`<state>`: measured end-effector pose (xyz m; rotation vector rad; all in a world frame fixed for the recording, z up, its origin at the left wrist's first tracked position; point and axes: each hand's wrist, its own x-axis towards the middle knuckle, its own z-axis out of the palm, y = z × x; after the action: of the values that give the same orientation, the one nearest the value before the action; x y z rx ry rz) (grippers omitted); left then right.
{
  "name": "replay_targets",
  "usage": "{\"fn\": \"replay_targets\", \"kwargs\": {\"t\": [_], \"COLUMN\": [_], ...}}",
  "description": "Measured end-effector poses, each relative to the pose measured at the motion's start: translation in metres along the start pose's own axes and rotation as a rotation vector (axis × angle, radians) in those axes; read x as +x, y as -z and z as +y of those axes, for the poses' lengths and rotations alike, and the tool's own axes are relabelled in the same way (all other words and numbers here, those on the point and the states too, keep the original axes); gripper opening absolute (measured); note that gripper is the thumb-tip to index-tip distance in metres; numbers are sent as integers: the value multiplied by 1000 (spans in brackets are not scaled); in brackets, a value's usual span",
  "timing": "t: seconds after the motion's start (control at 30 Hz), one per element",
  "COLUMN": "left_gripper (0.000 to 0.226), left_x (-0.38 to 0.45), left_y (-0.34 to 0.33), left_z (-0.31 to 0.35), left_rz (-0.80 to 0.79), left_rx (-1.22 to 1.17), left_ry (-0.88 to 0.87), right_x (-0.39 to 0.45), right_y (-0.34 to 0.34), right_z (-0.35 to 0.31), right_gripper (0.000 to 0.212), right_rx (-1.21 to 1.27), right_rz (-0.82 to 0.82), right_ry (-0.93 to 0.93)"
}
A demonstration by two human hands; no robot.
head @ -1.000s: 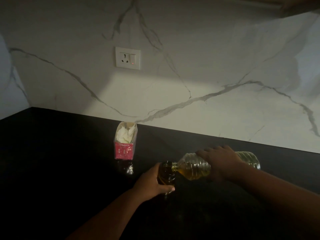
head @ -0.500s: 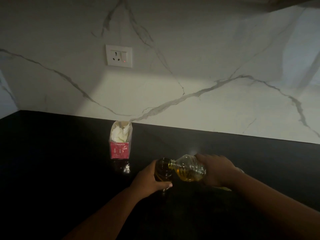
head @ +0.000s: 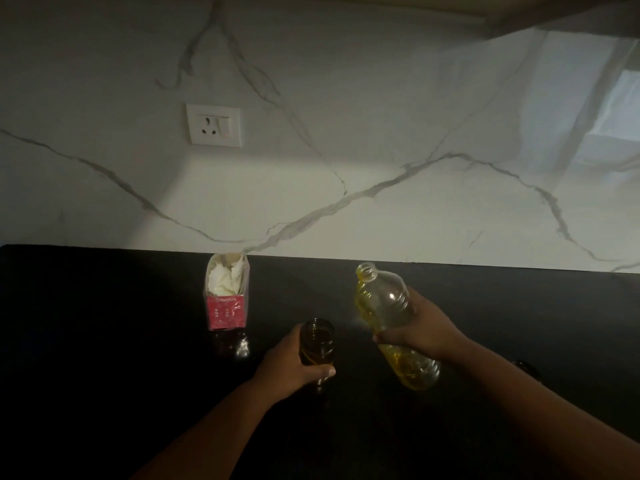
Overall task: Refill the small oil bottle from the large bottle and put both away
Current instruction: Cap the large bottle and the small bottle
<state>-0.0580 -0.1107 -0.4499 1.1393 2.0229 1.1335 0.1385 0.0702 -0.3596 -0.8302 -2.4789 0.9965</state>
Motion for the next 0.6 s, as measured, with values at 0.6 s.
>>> {"fn": "replay_targets", "kwargs": {"t": [0.6], "left_gripper": [84], "left_x": [-24], "left_y": [-13], "left_z": [44], "left_rz": [703], "left_rx": [316], "left_ry": [-512], "right_x": [-36], "right_y": [27], "right_z": [55], "right_gripper": [79], "right_rx": [354], "right_rz": [145], "right_ry": [-118]}}
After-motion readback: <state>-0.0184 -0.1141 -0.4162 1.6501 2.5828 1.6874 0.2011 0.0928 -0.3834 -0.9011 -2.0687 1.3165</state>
